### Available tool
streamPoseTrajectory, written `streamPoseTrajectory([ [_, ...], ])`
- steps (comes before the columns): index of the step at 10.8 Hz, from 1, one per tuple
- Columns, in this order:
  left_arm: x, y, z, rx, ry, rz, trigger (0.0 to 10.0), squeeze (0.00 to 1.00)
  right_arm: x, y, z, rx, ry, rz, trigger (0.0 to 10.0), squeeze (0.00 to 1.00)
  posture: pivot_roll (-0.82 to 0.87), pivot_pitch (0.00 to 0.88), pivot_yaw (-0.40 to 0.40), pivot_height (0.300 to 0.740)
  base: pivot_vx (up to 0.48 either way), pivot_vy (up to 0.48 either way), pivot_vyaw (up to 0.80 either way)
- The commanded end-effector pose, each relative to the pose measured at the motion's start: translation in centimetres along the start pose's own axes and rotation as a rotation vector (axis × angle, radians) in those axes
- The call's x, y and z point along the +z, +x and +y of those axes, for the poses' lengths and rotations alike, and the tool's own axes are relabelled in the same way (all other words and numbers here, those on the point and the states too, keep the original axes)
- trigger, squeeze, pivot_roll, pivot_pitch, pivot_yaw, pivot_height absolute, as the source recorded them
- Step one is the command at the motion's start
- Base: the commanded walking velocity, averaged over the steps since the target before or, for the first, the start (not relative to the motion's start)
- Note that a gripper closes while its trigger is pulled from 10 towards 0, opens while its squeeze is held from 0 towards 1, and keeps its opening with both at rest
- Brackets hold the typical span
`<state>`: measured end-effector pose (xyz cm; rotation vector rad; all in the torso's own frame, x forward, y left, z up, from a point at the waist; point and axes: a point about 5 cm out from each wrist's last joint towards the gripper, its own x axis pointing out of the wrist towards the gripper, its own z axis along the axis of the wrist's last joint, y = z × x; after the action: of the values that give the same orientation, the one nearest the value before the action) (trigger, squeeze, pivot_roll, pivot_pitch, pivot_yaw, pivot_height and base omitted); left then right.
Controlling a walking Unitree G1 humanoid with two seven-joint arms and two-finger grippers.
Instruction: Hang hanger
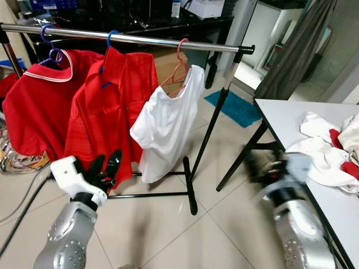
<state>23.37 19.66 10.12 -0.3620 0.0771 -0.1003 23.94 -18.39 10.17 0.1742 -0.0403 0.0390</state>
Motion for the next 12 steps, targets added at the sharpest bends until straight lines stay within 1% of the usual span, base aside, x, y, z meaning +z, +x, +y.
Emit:
streamPoseTrajectory([
  [1,0.0,0.3,-1.1,-0.060,0.082,-0.006,10.0,0.00,0.0,-0.4,-0.5,-0.037,0.012,-0.002,10.0,0.00,0.05,0.000,-0.096,0.740,0.000,0.000,0.00],
  [2,-0.6,0.1,-1.9,-0.121,0.185,0.010,10.0,0.00,-0.3,-1.1,0.3,-0.006,0.011,0.009,10.0,0.00,0.04,0.000,-0.091,0.740,0.000,0.000,0.00],
  [3,-0.9,-0.1,-2.4,-0.172,0.257,0.014,10.0,0.00,-0.4,-1.5,0.2,0.004,0.002,0.015,10.0,0.00,0.03,0.000,-0.090,0.740,0.000,0.000,0.00],
  [4,-1.2,-0.2,-2.7,-0.199,0.281,0.006,10.0,0.00,-0.1,-1.9,-0.5,0.024,-0.044,0.014,10.0,0.00,0.03,0.000,-0.088,0.740,0.000,0.000,0.00],
  [5,-1.2,-0.1,-2.6,-0.193,0.272,-0.001,10.0,0.00,0.2,-1.7,-0.8,0.035,-0.062,0.003,10.0,0.00,0.03,0.000,-0.088,0.740,0.000,0.000,0.00],
  [6,-1.2,0.1,-2.9,-0.203,0.269,-0.027,10.0,0.00,0.6,-1.4,-0.2,0.080,-0.082,-0.020,10.0,0.00,0.03,0.000,-0.090,0.740,0.000,0.000,0.00],
  [7,-1.3,0.1,-3.1,-0.214,0.272,-0.042,10.0,0.00,0.7,-1.3,0.0,0.075,-0.116,-0.032,10.0,0.00,0.03,0.000,-0.092,0.740,0.000,0.000,0.00],
  [8,-1.7,0.0,-3.3,-0.190,0.239,-0.054,10.0,0.00,0.1,-1.3,-0.3,0.006,-0.092,-0.014,10.0,0.00,0.04,0.000,-0.095,0.740,0.000,0.000,0.00],
  [9,-1.8,-0.1,-3.2,-0.170,0.232,-0.061,10.0,0.00,-0.1,-1.3,0.2,0.046,-0.073,-0.004,10.0,0.00,0.04,0.000,-0.093,0.740,0.000,0.000,0.00],
  [10,-1.9,-0.1,-3.3,-0.165,0.236,-0.068,10.0,0.00,-0.7,-1.3,0.8,0.098,-0.092,0.032,10.0,0.00,0.04,0.000,-0.091,0.740,0.000,0.000,0.00],
  [11,-1.7,0.0,-3.7,-0.156,0.259,-0.095,10.0,0.00,-1.8,-1.6,0.1,0.079,-0.126,0.099,10.0,0.00,0.04,0.000,-0.090,0.740,0.000,0.000,0.00],
  [12,-1.5,0.0,-3.5,-0.119,0.269,-0.114,10.0,0.00,-1.3,-1.9,-0.5,0.058,-0.138,0.078,10.0,0.00,0.03,0.000,-0.080,0.740,0.000,0.000,0.00],
])
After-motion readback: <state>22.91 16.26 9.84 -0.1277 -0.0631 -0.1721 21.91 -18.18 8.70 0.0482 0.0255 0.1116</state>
